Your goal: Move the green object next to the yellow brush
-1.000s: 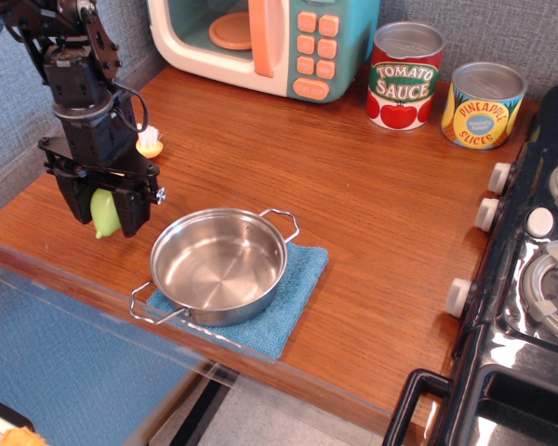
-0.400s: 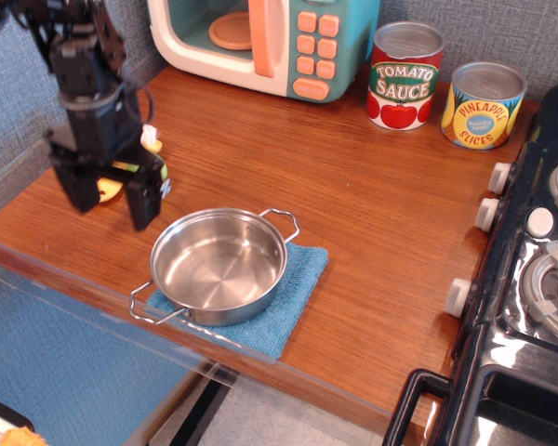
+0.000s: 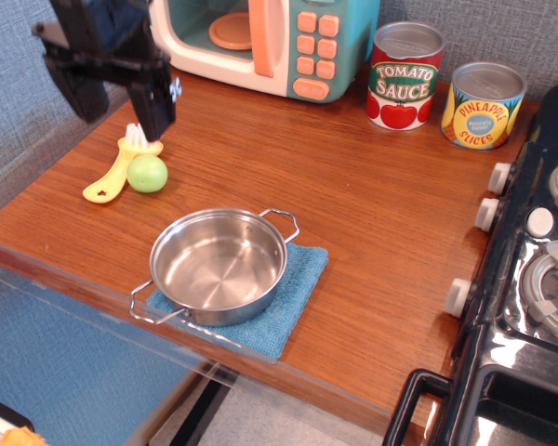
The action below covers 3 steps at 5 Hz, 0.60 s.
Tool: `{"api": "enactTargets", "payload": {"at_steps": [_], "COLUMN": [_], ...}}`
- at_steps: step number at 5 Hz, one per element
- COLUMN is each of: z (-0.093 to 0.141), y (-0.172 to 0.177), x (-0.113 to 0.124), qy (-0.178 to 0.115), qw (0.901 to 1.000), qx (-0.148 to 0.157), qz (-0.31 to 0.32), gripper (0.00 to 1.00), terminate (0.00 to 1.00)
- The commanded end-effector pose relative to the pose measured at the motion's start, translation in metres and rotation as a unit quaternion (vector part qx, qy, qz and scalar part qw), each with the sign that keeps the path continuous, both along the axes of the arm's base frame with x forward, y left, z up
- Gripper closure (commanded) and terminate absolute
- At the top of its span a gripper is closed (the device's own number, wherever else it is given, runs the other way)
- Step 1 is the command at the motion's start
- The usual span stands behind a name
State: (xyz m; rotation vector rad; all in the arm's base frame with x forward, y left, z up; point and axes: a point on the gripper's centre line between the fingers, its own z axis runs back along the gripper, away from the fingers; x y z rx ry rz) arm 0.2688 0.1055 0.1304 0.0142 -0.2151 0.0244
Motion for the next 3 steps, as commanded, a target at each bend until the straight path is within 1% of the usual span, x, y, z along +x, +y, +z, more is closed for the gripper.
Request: {"api": "enactTargets", "payload": {"at_steps": [1, 2, 3], "z": [0.0013, 0.0013, 0.0013], "y": [-0.0057, -0.0057, -0.0057], "x": [0.0051, 0.0051, 0.0051], "qy": [0.013, 0.013, 0.013], "qw": [0.9996, 0.9996, 0.9996], "qx": [0.007, 0.007, 0.007], "qz": [-0.025, -0.025, -0.025], "gripper": [0.0, 0.0, 0.0], "terminate": [0.0, 0.0, 1.0]}}
